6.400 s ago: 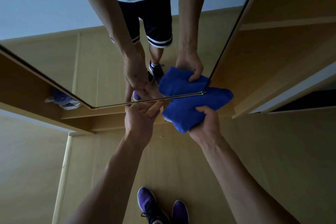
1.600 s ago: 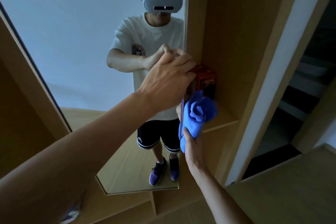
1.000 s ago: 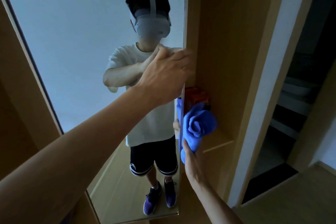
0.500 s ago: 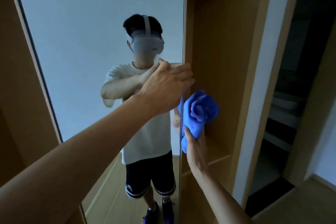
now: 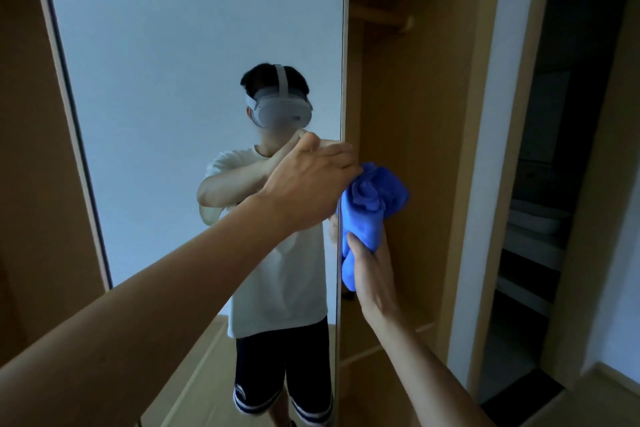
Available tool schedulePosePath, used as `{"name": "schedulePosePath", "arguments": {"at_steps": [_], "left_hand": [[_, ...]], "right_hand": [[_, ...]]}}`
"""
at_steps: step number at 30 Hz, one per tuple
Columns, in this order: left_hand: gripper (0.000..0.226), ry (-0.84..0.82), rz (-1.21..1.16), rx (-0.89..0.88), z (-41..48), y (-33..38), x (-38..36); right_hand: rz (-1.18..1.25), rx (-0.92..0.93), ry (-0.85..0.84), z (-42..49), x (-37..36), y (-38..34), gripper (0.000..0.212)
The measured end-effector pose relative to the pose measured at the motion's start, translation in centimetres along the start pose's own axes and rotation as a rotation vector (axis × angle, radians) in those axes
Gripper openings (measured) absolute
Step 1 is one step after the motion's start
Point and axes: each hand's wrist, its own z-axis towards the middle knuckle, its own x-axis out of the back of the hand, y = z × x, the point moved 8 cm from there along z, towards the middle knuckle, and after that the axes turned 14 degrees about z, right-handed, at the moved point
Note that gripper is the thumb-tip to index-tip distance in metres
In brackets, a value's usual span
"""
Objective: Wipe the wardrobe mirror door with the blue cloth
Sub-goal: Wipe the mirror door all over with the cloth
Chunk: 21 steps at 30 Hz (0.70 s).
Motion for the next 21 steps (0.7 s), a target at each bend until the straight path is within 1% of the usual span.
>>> {"name": "schedulePosePath", "arguments": {"at_steps": [2,3,5,7,10,12,13,15,16,19,21], "left_hand": [[0.072,0.021,-0.013,0.018,0.6,-0.8,0.2],[0.066,0.015,-0.013,0.030,0.9,-1.4,0.3],[0.051,-0.041,0.013,0.043,1.4,-2.6,0.2],[0.046,-0.081,0.036,0.061,2.0,-3.4,0.3],[0.043,-0.102,0.039,0.090,2.9,-3.8,0.7],[0.044,-0.092,0.053,0.095,3.1,-3.8,0.6],[0.048,-0.077,0.060,0.095,3.1,-3.7,0.6],[0.065,-0.028,0.072,0.108,3.1,-4.0,0.9],[0.069,-0.010,0.078,0.126,3.2,-4.4,1.2],[0.070,-0.002,0.115,0.163,4.0,-5.8,2.0],[0.063,-0.034,0.167,0.167,4.4,-6.4,2.1]], "right_hand": [[-0.061,0.014,0.005,0.1,0.5,-0.1,0.032],[-0.086,0.030,-0.004,-0.2,0.7,0.0,0.032],[-0.138,0.030,-0.011,-1.2,1.4,1.2,0.035],[-0.151,-0.006,-0.002,-1.8,2.2,2.5,0.037],[-0.119,0.051,-0.052,-0.7,1.4,1.8,0.026],[-0.070,0.125,-0.101,0.5,-0.1,-0.1,0.029],[-0.055,0.169,-0.134,1.1,-1.1,-1.5,0.030],[-0.010,0.250,-0.220,2.3,-3.1,-4.6,0.032],[0.018,0.278,-0.240,2.9,-4.0,-6.1,0.033],[0.034,0.335,-0.287,4.1,-5.4,-8.4,0.036],[0.028,0.317,-0.279,3.8,-4.7,-7.3,0.036]]}}
